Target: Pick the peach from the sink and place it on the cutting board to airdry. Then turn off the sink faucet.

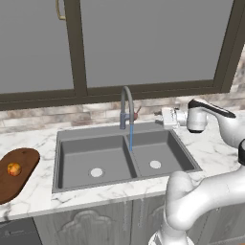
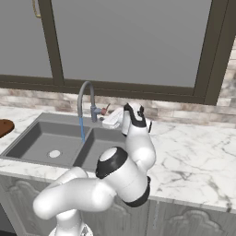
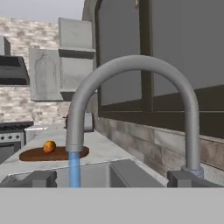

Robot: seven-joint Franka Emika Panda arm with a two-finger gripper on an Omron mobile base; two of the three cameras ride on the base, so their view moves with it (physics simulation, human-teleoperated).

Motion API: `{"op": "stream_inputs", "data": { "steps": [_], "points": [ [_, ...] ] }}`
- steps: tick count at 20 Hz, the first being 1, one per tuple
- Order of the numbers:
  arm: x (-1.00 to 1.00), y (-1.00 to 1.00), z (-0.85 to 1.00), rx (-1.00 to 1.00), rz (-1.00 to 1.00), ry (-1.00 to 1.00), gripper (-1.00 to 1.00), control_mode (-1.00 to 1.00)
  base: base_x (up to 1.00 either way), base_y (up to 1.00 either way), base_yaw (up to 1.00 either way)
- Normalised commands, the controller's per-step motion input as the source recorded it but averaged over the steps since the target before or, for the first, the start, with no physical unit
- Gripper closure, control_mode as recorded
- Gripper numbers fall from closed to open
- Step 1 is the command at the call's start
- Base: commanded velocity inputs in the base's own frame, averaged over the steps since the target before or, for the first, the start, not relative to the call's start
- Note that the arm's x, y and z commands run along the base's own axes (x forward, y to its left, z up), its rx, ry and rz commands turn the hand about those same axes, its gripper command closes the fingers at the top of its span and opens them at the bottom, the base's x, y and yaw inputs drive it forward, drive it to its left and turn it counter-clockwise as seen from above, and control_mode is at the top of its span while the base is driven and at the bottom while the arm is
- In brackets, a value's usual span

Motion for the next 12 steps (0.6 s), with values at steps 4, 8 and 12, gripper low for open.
{"op": "stream_inputs", "data": {
  "steps": [4, 8, 12],
  "points": [
    [0.28, 0.03, 0.0, -0.01, -0.05, 0.1, -1.0, -1.0, 0.0, 0.0, 0.0],
    [0.29, 0.08, 0.0, 0.0, -0.04, 0.09, -1.0, -1.0, 0.0, 0.0, 0.0],
    [0.22, 0.09, -0.04, 0.0, -0.04, 0.07, -1.0, -1.0, 0.0, 0.0, 0.0]
  ]
}}
